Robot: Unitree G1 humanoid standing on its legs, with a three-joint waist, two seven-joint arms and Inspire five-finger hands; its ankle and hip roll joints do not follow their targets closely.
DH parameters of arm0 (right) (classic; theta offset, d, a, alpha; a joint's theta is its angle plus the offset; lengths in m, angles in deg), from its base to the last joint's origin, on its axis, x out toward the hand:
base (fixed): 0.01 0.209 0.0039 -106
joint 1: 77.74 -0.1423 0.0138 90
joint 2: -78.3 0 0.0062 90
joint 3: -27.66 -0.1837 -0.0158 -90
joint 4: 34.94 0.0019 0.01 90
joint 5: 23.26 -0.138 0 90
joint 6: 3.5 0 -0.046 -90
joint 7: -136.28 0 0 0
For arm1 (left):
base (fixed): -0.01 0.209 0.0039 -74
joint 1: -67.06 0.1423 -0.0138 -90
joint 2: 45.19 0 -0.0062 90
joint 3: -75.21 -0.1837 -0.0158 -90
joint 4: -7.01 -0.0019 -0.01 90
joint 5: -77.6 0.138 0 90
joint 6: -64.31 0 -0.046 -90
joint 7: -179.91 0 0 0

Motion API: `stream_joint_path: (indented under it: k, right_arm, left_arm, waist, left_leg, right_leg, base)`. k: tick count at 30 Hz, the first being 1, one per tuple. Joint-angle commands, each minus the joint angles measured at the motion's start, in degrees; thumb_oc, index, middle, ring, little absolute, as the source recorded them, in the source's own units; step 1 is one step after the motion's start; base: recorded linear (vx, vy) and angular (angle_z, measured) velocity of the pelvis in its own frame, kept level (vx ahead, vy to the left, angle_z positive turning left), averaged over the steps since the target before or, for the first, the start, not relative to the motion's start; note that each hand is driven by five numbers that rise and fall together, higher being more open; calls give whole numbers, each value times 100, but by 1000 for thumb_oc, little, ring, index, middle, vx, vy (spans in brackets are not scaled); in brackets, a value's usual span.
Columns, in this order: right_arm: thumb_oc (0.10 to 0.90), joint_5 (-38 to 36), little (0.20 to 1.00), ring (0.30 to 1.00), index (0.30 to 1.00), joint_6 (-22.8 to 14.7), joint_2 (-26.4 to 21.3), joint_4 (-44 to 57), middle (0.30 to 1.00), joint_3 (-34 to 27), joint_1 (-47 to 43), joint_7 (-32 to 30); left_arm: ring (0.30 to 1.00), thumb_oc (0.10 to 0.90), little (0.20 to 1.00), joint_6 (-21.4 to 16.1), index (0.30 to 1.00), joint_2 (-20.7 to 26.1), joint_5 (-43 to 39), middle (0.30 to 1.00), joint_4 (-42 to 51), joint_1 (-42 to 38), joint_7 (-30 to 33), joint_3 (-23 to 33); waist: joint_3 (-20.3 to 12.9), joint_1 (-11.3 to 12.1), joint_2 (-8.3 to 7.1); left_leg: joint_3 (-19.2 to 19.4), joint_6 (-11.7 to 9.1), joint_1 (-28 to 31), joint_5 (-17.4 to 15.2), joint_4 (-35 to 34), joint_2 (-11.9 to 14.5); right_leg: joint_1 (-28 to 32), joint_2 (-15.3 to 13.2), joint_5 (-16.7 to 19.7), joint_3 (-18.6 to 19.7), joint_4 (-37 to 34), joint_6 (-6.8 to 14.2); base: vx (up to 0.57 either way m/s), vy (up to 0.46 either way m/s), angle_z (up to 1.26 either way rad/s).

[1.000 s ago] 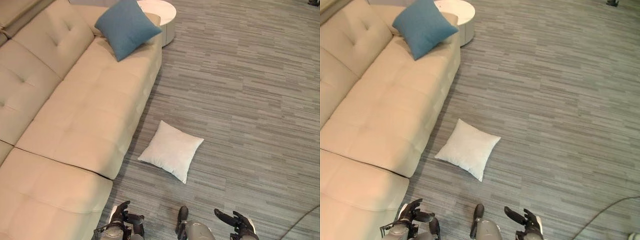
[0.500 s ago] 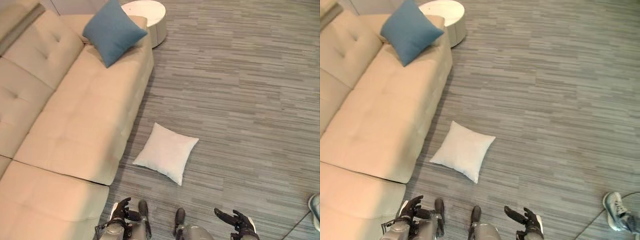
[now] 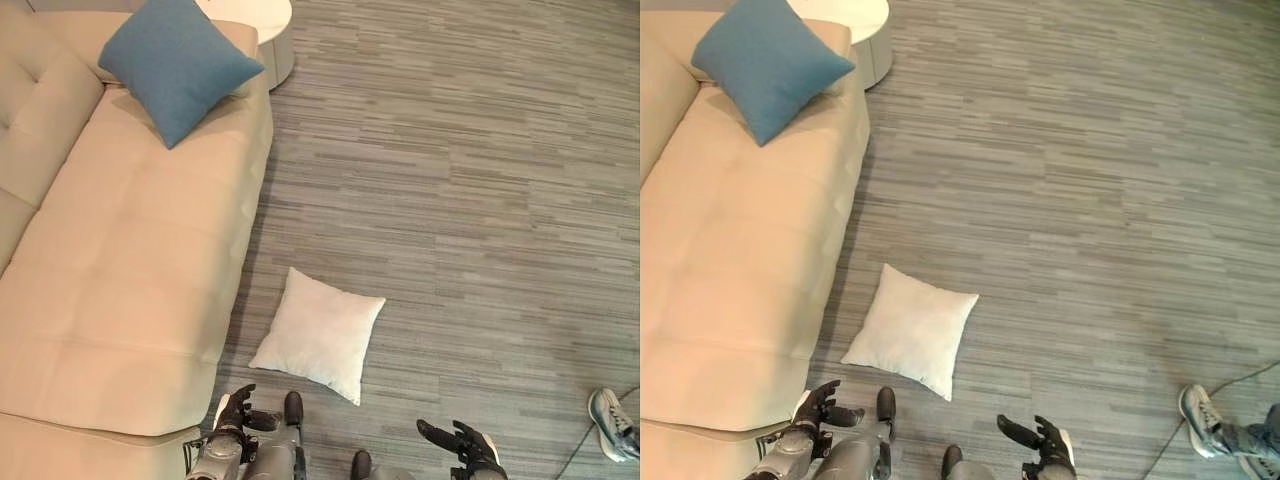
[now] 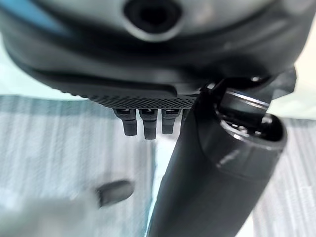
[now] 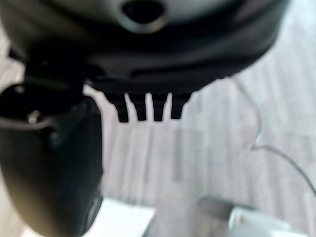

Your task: Pick up all the scattered cushions and arrange them neatly on the sofa.

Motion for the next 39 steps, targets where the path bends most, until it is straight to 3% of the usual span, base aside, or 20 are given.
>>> stream_joint_path:
  k: [1, 3, 4, 6, 7, 9, 16, 20, 23, 24, 25, 26, 27, 31, 39]
  right_arm:
    - [800, 3, 900, 900, 900, -144, -357, 324, 900, 38, 0, -47]
    - [800, 8, 900, 900, 900, -153, -350, 334, 900, 74, -24, -41]
    - [800, -8, 900, 900, 900, -176, -370, 395, 900, 111, -68, -33]
    - [800, -22, 900, 900, 900, -194, -388, 426, 900, 128, -83, -39]
    - [800, -16, 900, 900, 900, -247, -458, 513, 900, 183, -93, -76]
    - [800, -120, 900, 900, 900, -246, -470, 510, 900, 117, -120, -80]
    - [800, -374, 900, 900, 900, -404, -575, 740, 900, 157, -443, -218]
    - [800, -514, 900, 900, 900, -501, -677, 1179, 900, 246, -817, -431]
    - [800, -564, 900, 900, 900, -580, -755, 1400, 900, 316, -1191, -612]
    - [800, -557, 900, 900, 900, -617, -801, 1516, 900, 378, -1496, -767]
    - [800, -565, 900, 900, 900, -663, -841, 1496, 900, 400, -1692, -875]
    - [800, -566, 900, 900, 900, -666, -842, 1496, 900, 395, -1711, -876]
    - [800, -647, 900, 900, 900, -749, -920, 1490, 900, 425, -2131, -1155]
    - [800, -1034, 900, 900, 900, -913, -1035, 1188, 900, 491, -2981, -1427]
    - [800, -1749, 900, 900, 900, -1212, -1299, 1087, 900, 931, -4669, -1705]
  left_arm:
    - [900, 800, 900, -187, 900, 104, -19, 900, 202, 188, -4, 4]
    - [900, 800, 900, -201, 900, 117, -31, 900, 211, 178, 13, 5]
    - [900, 800, 900, -261, 900, 141, -83, 900, 258, 136, 41, 22]
    - [900, 800, 900, -291, 900, 142, -106, 900, 280, 122, 52, 24]
    - [900, 800, 900, -318, 900, 172, -78, 900, 269, 52, 69, 2]
    - [900, 800, 900, -376, 900, 121, -196, 900, 263, -35, 108, -11]
    - [900, 800, 900, -475, 900, 73, -307, 900, 527, -461, 233, -218]
    - [900, 800, 900, -575, 900, 219, -434, 900, 942, -882, 440, -366]
    - [900, 800, 900, -667, 900, 364, -539, 900, 1251, -1276, 611, -449]
    - [900, 800, 900, -764, 900, 481, -651, 900, 1420, -1592, 763, -457]
    - [900, 800, 900, -802, 900, 552, -721, 900, 1469, -1776, 818, -485]
    - [900, 800, 900, -805, 900, 556, -722, 900, 1470, -1796, 818, -481]
    - [900, 800, 900, -872, 900, 694, -755, 900, 1517, -2202, 990, -629]
    - [900, 800, 900, -906, 900, 918, -762, 900, 1356, -3219, 1282, -870]
    - [900, 800, 900, -846, 900, 1189, -724, 900, 945, -4980, 1655, -1394]
  waist:
    - [25, 71, 102]
    - [60, 60, 135]
    - [144, 6, 193]
    - [196, -27, 200]
    - [292, -71, 168]
    - [331, -63, 116]
    - [662, -56, 175]
    - [970, -107, 297]
    - [1225, -180, 425]
    - [1419, -255, 531]
    - [1461, -293, 596]
    - [1465, -296, 598]
    - [1465, -378, 729]
    - [1465, -482, 954]
    - [1465, -618, 1004]
  left_leg:
    - [-218, -255, -273, -995, 656, 206]
    - [-240, -252, -209, -993, 604, 208]
    - [-321, -281, -101, -980, 504, 170]
    - [-354, -303, -81, -990, 494, 160]
    - [-459, -341, -72, -1059, 511, 82]
    - [-500, -375, -260, -1101, 699, -8]
    - [-642, -593, -872, -990, 941, 26]
    - [-683, -642, -1339, -846, 1008, 80]
    - [-643, -644, -1692, -734, 1000, 100]
    - [-587, -650, -1979, -676, 1033, 100]
    - [-571, -692, -2097, -790, 1061, 123]
    - [-548, -660, -2209, -639, 1063, 114]
    - [-485, -720, -2666, -770, 1185, 126]
    - [-364, -735, -3534, -740, 1363, 117]
    - [-253, -662, -5076, -842, 1811, 112]
  right_leg:
    - [-813, -144, 894, -98, 990, 170]
    - [-933, -148, 830, -128, 950, 131]
    - [-1130, -71, 622, -147, 503, 0]
    - [-1162, -36, 585, -151, 280, -31]
    - [-1252, 27, 600, -41, -400, -68]
    - [-1200, 42, 689, 96, -723, -71]
    - [-1378, 26, 774, -210, -958, -230]
    - [-1845, 3, 771, -300, -830, -310]
    - [-2287, -27, 787, -318, -693, -335]
    - [-2643, -47, 791, -279, -573, -349]
    - [-2837, -59, 646, -226, -438, -314]
    - [-2925, -74, 793, -263, -470, -352]
    - [-3466, -108, 645, -140, -245, -311]
    - [-4412, -170, 644, 13, 5, -281]
    - [-6048, -164, 694, 461, 385, -195]
  base:
    - [135, 156, -4]
    - [112, 43, -2]
    - [130, -14, 6]
    - [105, -54, 12]
    - [45, -91, 22]
    - [-19, -110, 50]
    - [-87, -101, 32]
    - [-108, -36, 4]
    - [-114, 19, 2]
    - [-55, 52, -3]
    - [-135, 68, -3]
    - [-23, 76, -5]
    - [-82, 109, -15]
    - [-32, 92, -18]
    - [-13, 38, -11]
